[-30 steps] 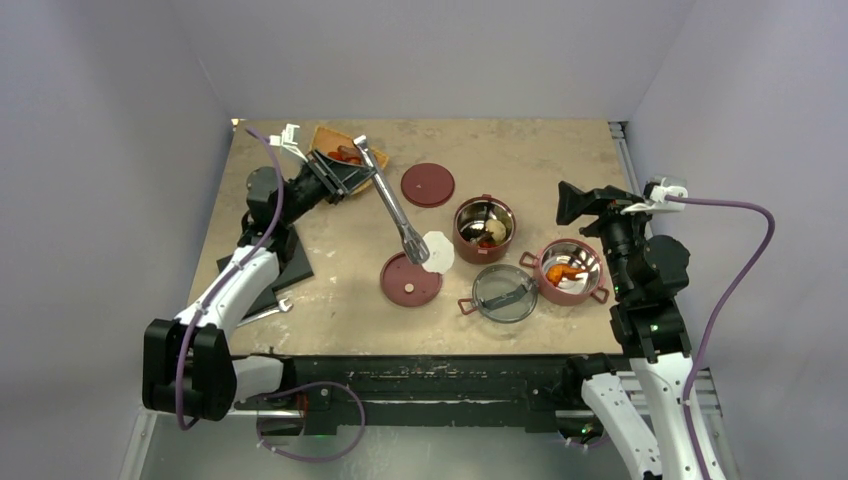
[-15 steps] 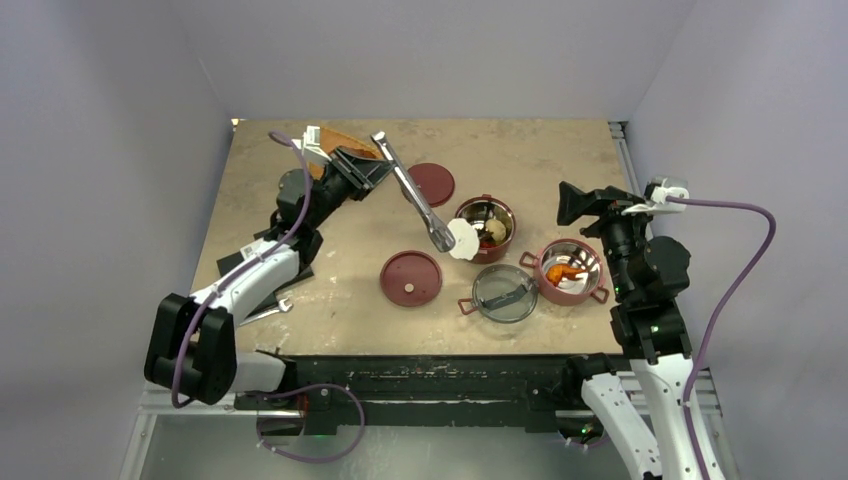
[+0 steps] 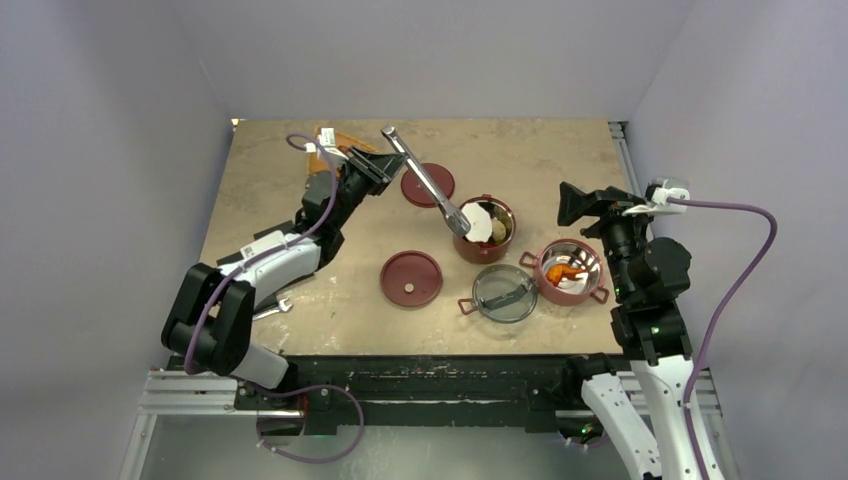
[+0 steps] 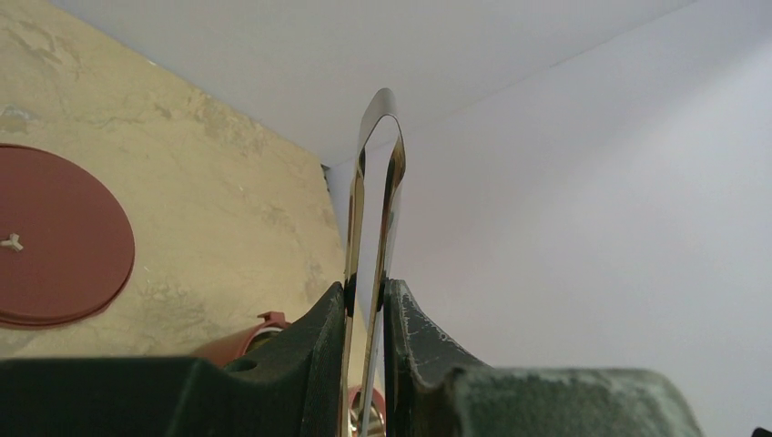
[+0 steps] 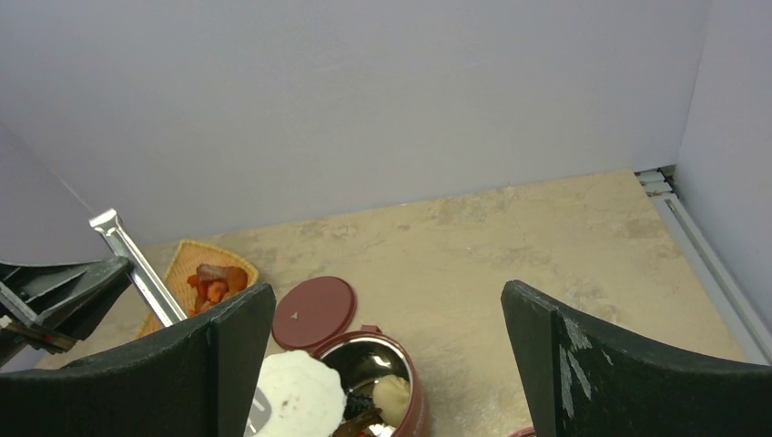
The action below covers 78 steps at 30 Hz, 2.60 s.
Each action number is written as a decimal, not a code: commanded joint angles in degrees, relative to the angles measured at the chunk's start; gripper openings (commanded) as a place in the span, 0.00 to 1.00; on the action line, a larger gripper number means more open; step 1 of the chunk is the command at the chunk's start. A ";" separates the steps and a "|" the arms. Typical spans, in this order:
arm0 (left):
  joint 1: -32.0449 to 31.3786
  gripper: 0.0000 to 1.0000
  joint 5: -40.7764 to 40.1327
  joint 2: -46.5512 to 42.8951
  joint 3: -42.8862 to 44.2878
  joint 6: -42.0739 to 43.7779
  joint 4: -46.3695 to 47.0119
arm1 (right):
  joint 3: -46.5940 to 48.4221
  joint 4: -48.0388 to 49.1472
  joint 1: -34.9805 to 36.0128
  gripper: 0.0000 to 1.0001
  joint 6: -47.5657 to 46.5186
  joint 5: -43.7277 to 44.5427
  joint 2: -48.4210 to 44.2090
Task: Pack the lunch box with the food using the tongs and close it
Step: Place the fake food in the packing box.
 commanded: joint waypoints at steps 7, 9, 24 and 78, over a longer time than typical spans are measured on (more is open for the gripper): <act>-2.67 0.00 -6.18 5.88 0.98 -1.25 11.63 | 0.60 1.08 -0.01 0.99 -0.41 0.97 -0.47; -2.85 0.00 -6.27 6.72 0.87 -0.85 12.20 | 0.58 0.99 -0.01 0.99 -0.41 0.96 -0.48; -3.61 0.02 -9.02 11.16 -1.28 0.68 16.70 | 0.60 0.86 -0.01 0.99 -0.41 0.97 -0.50; -3.74 0.25 -11.08 3.22 -1.65 6.13 10.90 | 0.57 0.78 -0.01 0.99 -0.39 0.70 -0.58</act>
